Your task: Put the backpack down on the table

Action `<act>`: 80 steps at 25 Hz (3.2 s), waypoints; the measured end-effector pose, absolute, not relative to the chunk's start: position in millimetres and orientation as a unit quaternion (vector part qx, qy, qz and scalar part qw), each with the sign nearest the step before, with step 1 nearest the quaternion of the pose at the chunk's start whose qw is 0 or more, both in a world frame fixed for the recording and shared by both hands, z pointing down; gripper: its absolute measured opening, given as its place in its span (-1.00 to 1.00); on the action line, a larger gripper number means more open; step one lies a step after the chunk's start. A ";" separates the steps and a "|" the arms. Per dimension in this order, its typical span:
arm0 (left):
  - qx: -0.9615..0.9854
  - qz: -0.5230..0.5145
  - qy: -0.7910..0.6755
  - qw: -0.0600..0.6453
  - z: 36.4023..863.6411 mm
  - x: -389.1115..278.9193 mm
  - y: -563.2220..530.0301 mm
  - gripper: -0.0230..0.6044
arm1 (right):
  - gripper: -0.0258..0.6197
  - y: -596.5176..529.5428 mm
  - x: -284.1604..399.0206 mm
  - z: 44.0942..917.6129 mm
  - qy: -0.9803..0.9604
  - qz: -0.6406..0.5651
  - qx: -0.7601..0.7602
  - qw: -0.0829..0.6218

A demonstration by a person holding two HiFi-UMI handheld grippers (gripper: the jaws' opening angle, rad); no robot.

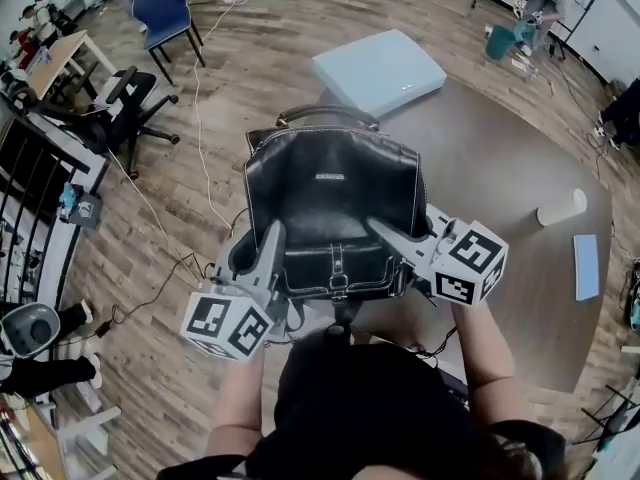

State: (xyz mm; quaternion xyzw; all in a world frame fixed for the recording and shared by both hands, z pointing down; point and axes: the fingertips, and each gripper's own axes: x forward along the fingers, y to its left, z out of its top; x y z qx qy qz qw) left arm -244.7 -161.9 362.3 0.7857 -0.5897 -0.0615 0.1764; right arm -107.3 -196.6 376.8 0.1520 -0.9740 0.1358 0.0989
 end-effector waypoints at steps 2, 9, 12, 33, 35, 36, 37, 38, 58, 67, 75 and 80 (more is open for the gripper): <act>0.791 -0.061 -0.584 0.172 364.2 -249.3 -177.8 -0.65 | -0.73 -210.7 -111.5 379.6 -0.972 0.136 0.166 0.096; 0.805 -0.063 -0.565 0.170 372.7 -257.4 -224.5 -0.65 | -0.71 -254.4 -118.0 388.5 -0.963 0.131 0.215 0.098; 0.813 -0.070 -0.553 0.167 373.7 -255.0 -244.2 -0.64 | -0.71 -271.6 -114.3 388.0 -0.959 0.121 0.236 0.096; 0.842 -0.016 -0.508 0.178 404.5 -248.7 -356.1 -0.62 | -0.59 -370.2 -102.1 432.3 -0.931 0.197 0.299 0.069; 0.842 -0.012 -0.507 0.185 412.3 -247.6 -361.6 -0.62 | -0.58 -374.0 -99.8 439.3 -0.928 0.212 0.298 0.068; 0.841 -0.011 -0.508 0.187 415.8 -247.4 -363.6 -0.62 | -0.58 -375.1 -99.1 441.7 -0.928 0.217 0.296 0.067; 0.840 -0.010 -0.508 0.188 419.2 -247.2 -365.5 -0.62 | -0.59 -376.0 -98.5 443.9 -0.928 0.222 0.293 0.067; 0.840 -0.009 -0.509 0.190 423.1 -247.0 -367.4 -0.62 | -0.59 -377.0 -97.8 446.6 -0.927 0.226 0.291 0.068; 0.828 -0.016 -0.516 0.220 439.4 -253.5 -365.7 -0.35 | -0.25 -371.6 -88.2 463.4 -0.912 0.250 0.306 0.106; 0.816 -0.010 -0.540 0.207 433.6 -267.2 -348.7 -0.13 | 0.05 -361.3 -58.9 454.2 -0.904 0.226 0.337 0.133; 0.808 -0.006 -0.561 0.180 422.6 -261.5 -315.0 -0.19 | -0.02 -345.7 -21.6 441.1 -0.886 0.214 0.396 0.111; 0.809 -0.014 -0.560 0.178 417.1 -246.2 -296.8 -0.25 | -0.08 -328.4 -10.4 433.3 -0.886 0.210 0.401 0.098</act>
